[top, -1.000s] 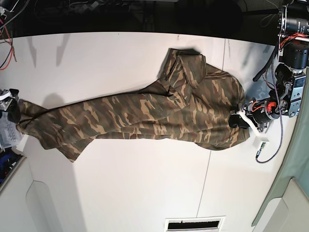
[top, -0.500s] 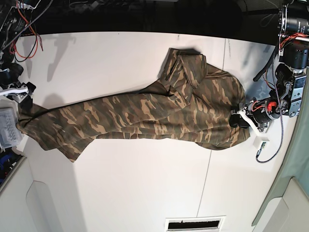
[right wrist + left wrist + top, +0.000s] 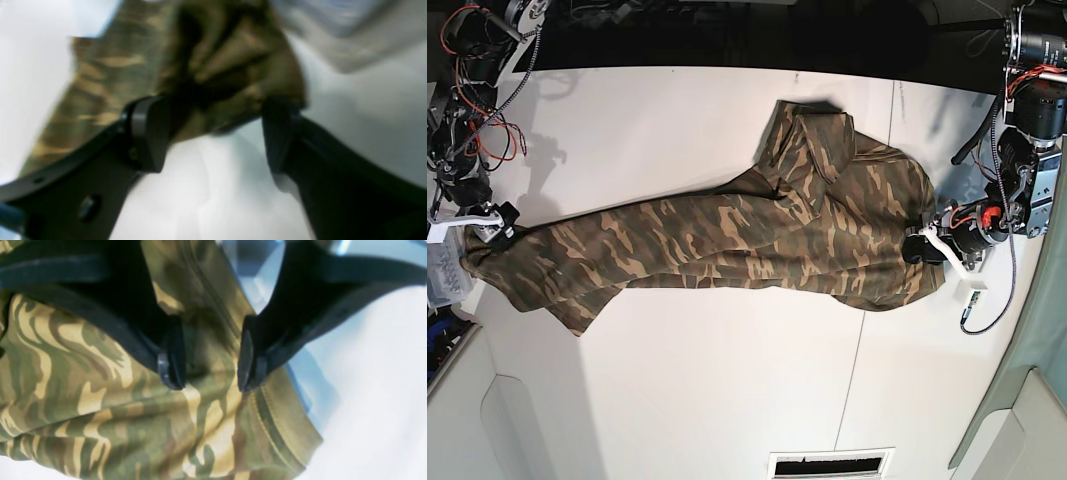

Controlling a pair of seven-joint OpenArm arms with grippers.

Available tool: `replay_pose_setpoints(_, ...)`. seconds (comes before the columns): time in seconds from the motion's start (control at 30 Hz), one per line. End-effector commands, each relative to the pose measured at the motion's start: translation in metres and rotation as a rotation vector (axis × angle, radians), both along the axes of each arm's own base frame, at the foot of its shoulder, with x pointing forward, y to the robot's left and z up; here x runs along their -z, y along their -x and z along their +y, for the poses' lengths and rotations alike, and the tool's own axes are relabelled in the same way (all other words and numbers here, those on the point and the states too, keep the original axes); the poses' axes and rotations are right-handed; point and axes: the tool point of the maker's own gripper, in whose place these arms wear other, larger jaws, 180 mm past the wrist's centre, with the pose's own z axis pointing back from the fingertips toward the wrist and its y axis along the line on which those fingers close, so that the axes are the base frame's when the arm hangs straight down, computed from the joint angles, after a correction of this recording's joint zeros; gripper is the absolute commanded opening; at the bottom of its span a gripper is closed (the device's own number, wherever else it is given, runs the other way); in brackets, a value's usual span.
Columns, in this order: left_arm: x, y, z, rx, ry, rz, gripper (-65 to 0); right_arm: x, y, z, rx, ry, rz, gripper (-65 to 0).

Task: Layout the t-shirt on the table in an organized manner, then fold the t-shirt properly

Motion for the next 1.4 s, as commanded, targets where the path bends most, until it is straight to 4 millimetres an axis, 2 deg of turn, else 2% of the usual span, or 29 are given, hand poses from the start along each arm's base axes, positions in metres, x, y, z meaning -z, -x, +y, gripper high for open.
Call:
replay_pose_setpoints(0.0,0.015,0.023,0.013,0.019,-0.072,0.112,-34.9,-0.022,-0.016,-0.007,0.0,0.013,-0.079,-22.4)
replay_pose_setpoints(0.1,0.016,0.024,0.013,0.021,-0.076,0.114,-34.9,-0.03,-0.024,-0.002,-0.015,-0.007,-0.118,-22.4)
replay_pose_setpoints(0.4,0.017,0.025,0.013,0.02,-0.074,0.117,-34.9,-0.036,-0.035,0.005,-0.016,-0.014,-0.14,-23.5)
replay_pose_setpoints(0.47,0.017,0.025,0.013,0.021,-0.074,0.117,-34.9,-0.036,-0.036,0.004,-0.019,0.001,-0.137,-31.1)
replay_pose_setpoints(0.6,0.017,0.026,0.013,0.021,-0.075,0.119,-34.9,-0.037,-0.039,0.004,-0.023,0.02,-0.133,-52.3)
replay_pose_setpoints(0.7,0.017,0.026,0.013,0.021,-0.075,0.118,-34.9,-0.037,-0.044,0.014,-0.078,0.045,-0.128,-65.0)
replay_pose_setpoints(0.8,0.017,0.026,0.013,0.021,-0.075,0.118,-34.9,-0.04,-0.047,0.028,-0.153,0.05,-0.142,-65.0)
replay_pose_setpoints(0.93,0.019,0.029,0.016,0.03,-0.095,0.134,-34.9,-0.047,-0.04,0.024,-0.162,0.039,-0.127,-65.0)
replay_pose_setpoints(1.0,0.021,0.032,0.02,0.036,-0.12,0.144,-34.9,-0.063,-0.032,0.018,-0.141,0.004,-0.166,-65.0)
replay_pose_setpoints(1.1,0.023,0.038,0.027,0.027,-0.134,0.154,-34.9,-0.097,-0.008,0.012,-0.136,-0.002,-0.263,-65.0)
replay_pose_setpoints(1.27,0.021,0.035,0.026,0.025,-0.127,0.144,-34.9,-0.155,0.033,0.011,-0.158,0.099,-0.364,-65.0)
replay_pose_setpoints(1.37,0.02,0.03,0.022,0.023,-0.116,0.135,-34.9,-0.19,0.047,0.014,-0.187,0.198,-0.417,-65.0)
